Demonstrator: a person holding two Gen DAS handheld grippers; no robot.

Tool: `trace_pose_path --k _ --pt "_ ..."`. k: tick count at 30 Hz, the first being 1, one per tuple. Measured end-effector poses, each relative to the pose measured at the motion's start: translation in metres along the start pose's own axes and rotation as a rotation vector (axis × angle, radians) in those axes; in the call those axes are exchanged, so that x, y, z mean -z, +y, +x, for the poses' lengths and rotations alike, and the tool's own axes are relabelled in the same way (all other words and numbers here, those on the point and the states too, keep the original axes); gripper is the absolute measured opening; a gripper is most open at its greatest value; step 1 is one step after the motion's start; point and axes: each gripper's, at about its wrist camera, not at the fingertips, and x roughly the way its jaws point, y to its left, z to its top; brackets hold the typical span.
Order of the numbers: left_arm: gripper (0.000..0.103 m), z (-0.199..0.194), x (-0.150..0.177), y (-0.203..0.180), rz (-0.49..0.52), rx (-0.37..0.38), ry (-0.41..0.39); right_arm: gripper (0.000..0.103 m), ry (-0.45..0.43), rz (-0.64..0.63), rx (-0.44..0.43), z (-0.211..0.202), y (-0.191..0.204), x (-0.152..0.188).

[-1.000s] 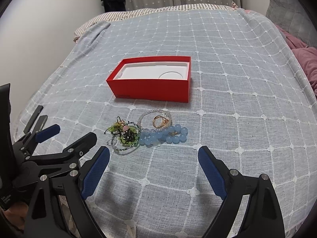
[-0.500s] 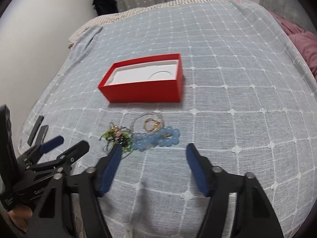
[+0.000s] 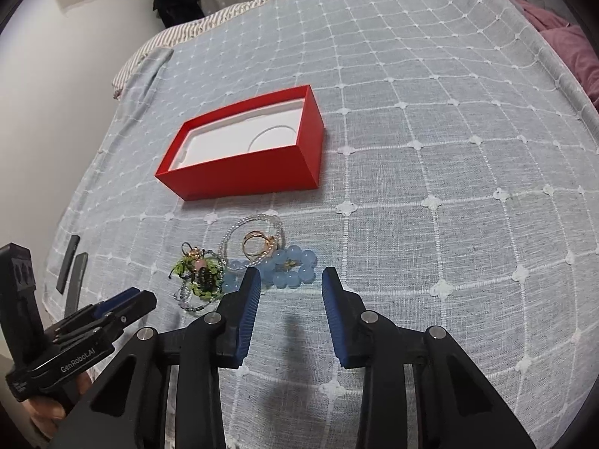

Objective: Organize jewelry
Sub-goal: 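Grasp the thin green-purple beaded bracelet with the left tool while the right tool grasps the clear crystal bracelet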

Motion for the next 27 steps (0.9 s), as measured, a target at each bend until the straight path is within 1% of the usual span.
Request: trace_pose_path --k 3,5,8,10,12,14,15,18,23,25,27 --pt "0.043 0.004 -0.001 0.002 -0.018 0.019 0.009 0.036 0.031 0.050 -0.058 0.008 -0.009 -0.004" --pt "0.043 0.008 -0.001 0.004 -0.043 0.052 0.031 0.036 0.050 0.066 -0.066 0.012 -0.012 -0.008" --pt "0.043 0.015 0.001 0.004 -0.068 0.094 0.064 0.036 0.055 0.054 -0.076 0.015 -0.010 -0.014" --pt "0.043 0.016 0.001 0.001 -0.063 0.091 0.067 0.036 0.061 0.054 -0.099 0.017 -0.009 -0.018" --pt "0.042 0.019 0.000 -0.001 -0.055 0.080 0.068 0.036 0.068 0.044 -0.100 0.020 -0.007 -0.021" --pt "0.040 0.021 0.000 -0.003 -0.049 0.081 0.076 0.036 0.077 0.038 -0.098 0.025 -0.005 -0.027" --pt "0.037 0.023 0.000 -0.005 -0.045 0.081 0.080 0.036 0.080 0.044 -0.104 0.027 -0.005 -0.032" --pt "0.033 0.026 0.000 -0.008 -0.035 0.086 0.091 0.036 0.098 0.082 -0.149 0.035 -0.007 -0.043" --pt "0.030 0.031 -0.004 -0.005 -0.052 0.102 0.100 0.036 0.140 0.060 -0.107 0.054 -0.005 -0.057" --pt "0.021 0.033 -0.007 -0.004 -0.067 0.105 0.103 0.036 0.169 0.055 -0.102 0.065 -0.005 -0.059" --pt "0.017 0.037 -0.008 -0.003 -0.094 0.112 0.108 0.035 0.191 0.050 -0.090 0.076 -0.004 -0.058"
